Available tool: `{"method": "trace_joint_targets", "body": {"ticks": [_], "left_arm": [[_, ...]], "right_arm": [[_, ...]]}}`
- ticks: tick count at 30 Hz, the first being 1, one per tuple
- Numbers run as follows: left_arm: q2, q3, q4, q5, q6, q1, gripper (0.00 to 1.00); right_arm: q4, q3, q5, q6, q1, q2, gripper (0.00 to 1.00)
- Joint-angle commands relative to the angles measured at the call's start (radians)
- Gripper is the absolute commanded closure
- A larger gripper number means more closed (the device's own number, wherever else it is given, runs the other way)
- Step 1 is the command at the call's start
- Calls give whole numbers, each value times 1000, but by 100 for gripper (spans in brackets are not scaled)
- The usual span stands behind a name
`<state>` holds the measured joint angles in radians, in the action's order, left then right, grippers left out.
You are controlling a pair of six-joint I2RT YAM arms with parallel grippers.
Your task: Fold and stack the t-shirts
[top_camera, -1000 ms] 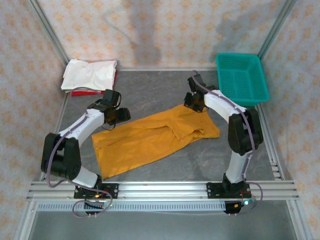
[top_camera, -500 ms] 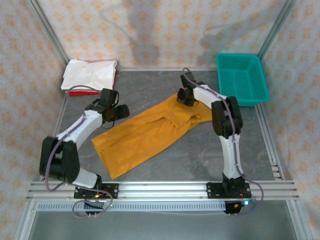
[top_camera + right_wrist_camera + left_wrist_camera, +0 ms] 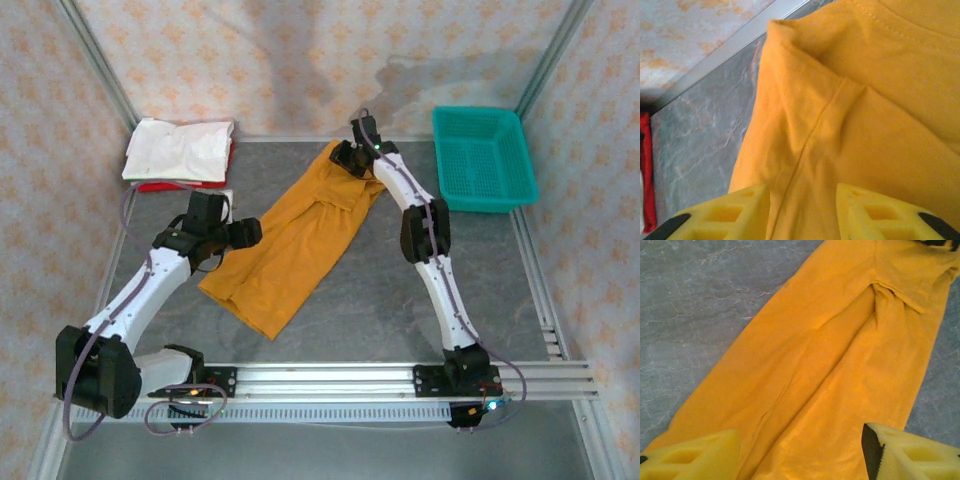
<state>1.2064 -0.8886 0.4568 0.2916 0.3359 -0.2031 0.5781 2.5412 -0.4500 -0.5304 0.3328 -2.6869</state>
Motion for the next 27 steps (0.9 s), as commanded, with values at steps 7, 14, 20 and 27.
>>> {"method": "trace_joint_targets", "body": {"ticks": [7,14,20,27], "left_arm": [[189,-19,-192,-35,32,33,50],[287,-6,-192,-56,-21,40,73],[345,53,-229,-54,-21,34,89],[381,125,-273,-54,15,2,93]], "right_arm": [[-158,-818,208,171,148,734,66],[-304,-1309,275,66,297,896,93],[-329,-1350,299,-42,357,801,100],[-308,-1304,326,-82,351,692,100]]}}
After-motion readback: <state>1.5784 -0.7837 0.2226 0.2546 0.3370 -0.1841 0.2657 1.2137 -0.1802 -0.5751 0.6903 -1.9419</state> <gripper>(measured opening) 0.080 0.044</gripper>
